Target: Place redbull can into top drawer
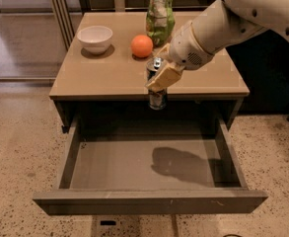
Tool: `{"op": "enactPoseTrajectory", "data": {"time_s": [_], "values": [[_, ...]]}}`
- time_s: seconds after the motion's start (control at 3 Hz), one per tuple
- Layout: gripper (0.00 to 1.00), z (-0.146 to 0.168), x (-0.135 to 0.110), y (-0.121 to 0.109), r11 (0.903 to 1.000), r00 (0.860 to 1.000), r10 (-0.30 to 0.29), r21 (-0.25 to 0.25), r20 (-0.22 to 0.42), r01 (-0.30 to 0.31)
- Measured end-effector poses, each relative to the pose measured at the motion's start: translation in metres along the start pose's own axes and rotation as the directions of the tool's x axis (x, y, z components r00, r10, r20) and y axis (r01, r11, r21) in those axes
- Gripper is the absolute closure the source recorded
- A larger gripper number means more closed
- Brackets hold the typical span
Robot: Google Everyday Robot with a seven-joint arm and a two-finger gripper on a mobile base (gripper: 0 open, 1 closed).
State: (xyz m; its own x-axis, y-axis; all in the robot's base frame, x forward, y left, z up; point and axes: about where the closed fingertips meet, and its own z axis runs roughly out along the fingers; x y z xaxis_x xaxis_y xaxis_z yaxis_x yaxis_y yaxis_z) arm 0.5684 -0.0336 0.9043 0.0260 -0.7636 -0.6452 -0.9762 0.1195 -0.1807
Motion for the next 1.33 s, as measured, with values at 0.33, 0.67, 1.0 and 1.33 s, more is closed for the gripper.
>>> {"op": "enactPoseTrajectory", "data": {"time_s": [0.33, 0.67, 1.0, 1.33], "values": [[1.00, 0.009, 0.009, -0.001, 1.0000, 1.000, -0.003, -0.002, -0.010, 0.003], [1.00, 0.044, 0.053, 0.018, 0.9987, 0.999, 0.042, -0.028, -0.020, -0.043], [1.00, 0.071, 0.086, 0.038, 0.9950, 0.996, 0.087, -0.046, -0.020, -0.088], [1.00, 0.100, 0.115, 0.054, 0.9936, 0.995, 0.101, -0.050, -0.005, -0.101]]}}
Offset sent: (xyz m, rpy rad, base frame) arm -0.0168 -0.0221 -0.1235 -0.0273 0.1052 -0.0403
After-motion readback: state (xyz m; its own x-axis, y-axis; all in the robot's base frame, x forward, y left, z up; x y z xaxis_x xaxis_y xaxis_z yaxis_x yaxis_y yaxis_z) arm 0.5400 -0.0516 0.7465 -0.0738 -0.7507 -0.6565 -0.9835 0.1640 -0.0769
